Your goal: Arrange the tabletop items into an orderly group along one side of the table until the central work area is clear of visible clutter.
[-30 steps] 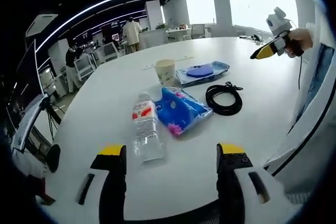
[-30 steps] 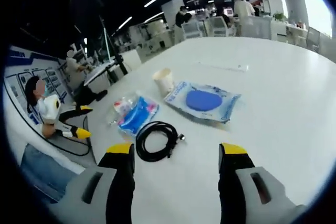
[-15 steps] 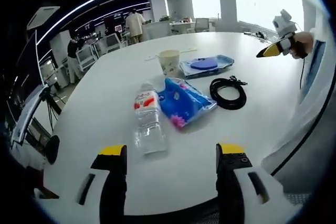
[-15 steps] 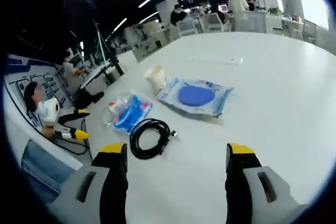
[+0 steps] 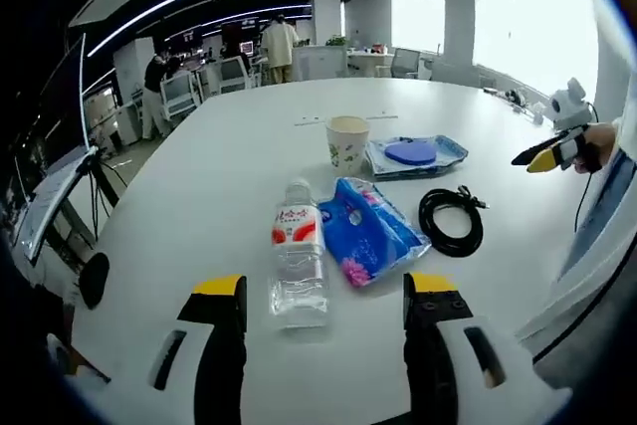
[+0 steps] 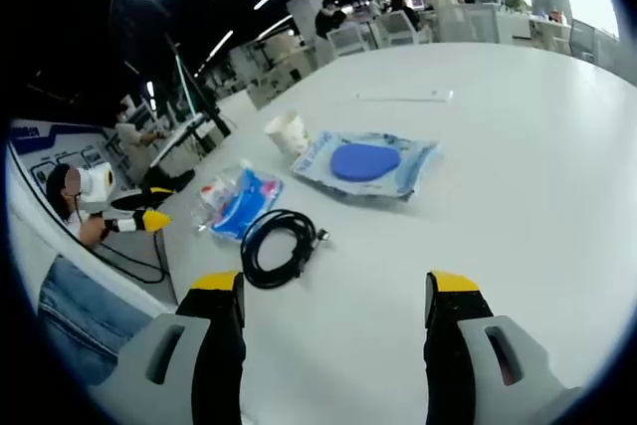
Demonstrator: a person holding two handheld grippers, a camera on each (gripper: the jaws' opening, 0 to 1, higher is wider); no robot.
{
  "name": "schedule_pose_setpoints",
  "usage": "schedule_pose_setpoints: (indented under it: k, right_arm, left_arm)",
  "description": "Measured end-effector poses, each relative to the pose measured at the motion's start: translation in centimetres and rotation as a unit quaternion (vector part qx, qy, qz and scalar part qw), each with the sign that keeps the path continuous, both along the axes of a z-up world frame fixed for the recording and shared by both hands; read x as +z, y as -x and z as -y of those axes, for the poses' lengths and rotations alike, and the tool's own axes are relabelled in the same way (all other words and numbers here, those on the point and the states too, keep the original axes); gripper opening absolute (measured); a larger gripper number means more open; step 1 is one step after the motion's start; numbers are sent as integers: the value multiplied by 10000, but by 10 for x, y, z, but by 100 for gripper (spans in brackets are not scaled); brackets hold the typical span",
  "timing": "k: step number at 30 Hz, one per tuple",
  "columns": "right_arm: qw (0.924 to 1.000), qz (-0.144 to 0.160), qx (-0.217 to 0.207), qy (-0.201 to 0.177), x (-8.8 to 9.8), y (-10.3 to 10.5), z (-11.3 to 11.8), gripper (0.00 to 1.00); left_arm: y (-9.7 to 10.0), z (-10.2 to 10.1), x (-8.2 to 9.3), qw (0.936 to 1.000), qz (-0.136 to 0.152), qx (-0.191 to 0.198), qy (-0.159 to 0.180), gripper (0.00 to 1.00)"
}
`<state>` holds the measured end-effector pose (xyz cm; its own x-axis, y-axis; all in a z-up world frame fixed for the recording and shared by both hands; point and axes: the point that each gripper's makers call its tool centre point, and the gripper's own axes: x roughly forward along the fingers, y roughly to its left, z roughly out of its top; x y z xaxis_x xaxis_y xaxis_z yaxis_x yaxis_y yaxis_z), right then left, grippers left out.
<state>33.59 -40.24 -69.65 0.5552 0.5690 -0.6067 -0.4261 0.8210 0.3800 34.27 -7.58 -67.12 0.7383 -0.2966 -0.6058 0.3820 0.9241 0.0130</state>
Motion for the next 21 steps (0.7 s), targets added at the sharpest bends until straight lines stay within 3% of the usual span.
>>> schedule_pose_setpoints:
  k: [5, 7, 13, 17, 21]
  right_arm:
    - [10000, -15, -51, -20, -1, -1, 3, 72]
    - [10000, -13, -83, -25, -1, -1, 5, 71]
    - [9999, -49, -153, -9, -5, 3, 11, 71]
    - [9998, -73, -202, -14, -7, 4, 14, 70]
    - [9997, -80, -241, -10, -7, 2, 17, 70]
  left_arm:
    - [-28, 7, 0, 9997, -196, -46, 151, 60]
    - [-37, 9, -4, 9990, -429, -109, 92, 57]
    - [-64, 19, -8, 9965, -781, -88, 298, 57]
    - [-73, 19, -19, 9934, -1122, -191, 106, 54]
    - [-84, 23, -20, 9924, -1202, -226, 104, 55]
